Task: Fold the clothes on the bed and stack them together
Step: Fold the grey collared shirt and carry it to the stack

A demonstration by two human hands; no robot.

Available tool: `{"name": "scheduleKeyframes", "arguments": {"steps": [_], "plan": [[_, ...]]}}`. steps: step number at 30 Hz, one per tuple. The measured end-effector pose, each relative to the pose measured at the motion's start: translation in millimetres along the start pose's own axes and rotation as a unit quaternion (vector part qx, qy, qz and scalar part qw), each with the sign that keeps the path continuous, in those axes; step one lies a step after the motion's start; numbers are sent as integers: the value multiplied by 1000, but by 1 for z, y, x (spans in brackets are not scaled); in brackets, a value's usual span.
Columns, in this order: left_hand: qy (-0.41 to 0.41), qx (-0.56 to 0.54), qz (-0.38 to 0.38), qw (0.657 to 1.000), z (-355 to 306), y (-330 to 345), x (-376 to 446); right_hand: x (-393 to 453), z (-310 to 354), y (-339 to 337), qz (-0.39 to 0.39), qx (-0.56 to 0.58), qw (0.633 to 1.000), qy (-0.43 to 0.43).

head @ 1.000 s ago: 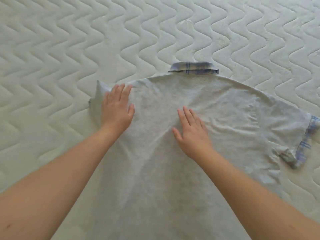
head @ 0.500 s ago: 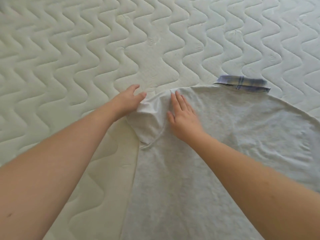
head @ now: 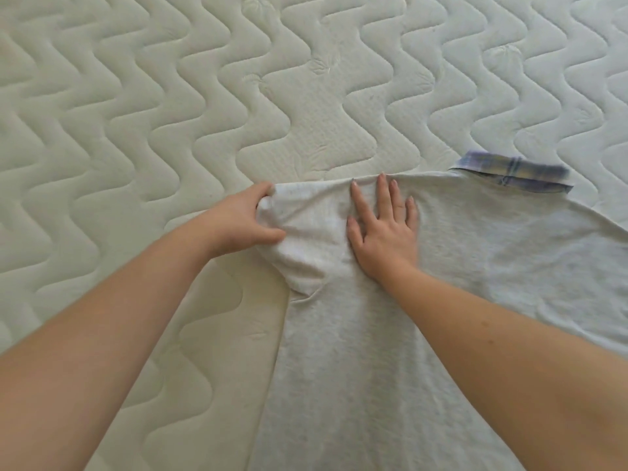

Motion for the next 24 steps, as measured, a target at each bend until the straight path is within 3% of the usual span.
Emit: {"name": "scheduleKeyframes", "arguments": {"steps": [3,6,8,12,14,18,20,24], "plan": [[-115,-43,-77,989,28,-4,-9,1,0,1,-1,-5,1000,5],[-186,-124,-78,972,51,8,-25,1,0,3,-2,-6,1000,8],[-171,-236,-69,954,55,18,-32,0,0,4,-4,-6,1000,7],[-142,-458,-37,877,51,34,-35,1,-1,4,-4,-2,1000,7],[-160,-450,-23,878,52,41,-32,1,-1,4,-8,-2,1000,6],[-185,-291,-46,938,59,43,-33,0,0,5,-9,-5,1000,5],[-191,-250,-79,946,64,43,-38,-1,1,5,-8,-5,1000,5],[-199,-454,-75,865,61,44,-55,-1,1,3,-8,-3,1000,6]]}}
Point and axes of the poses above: each hand's wrist, its own x-axis towards the middle knuckle, its own y-axis out of the palm, z = x × y, the point moved 4 cm from there along x, towards the middle knuckle, and after that the axes turned 10 degrees about -z, right-handed, at the moved point
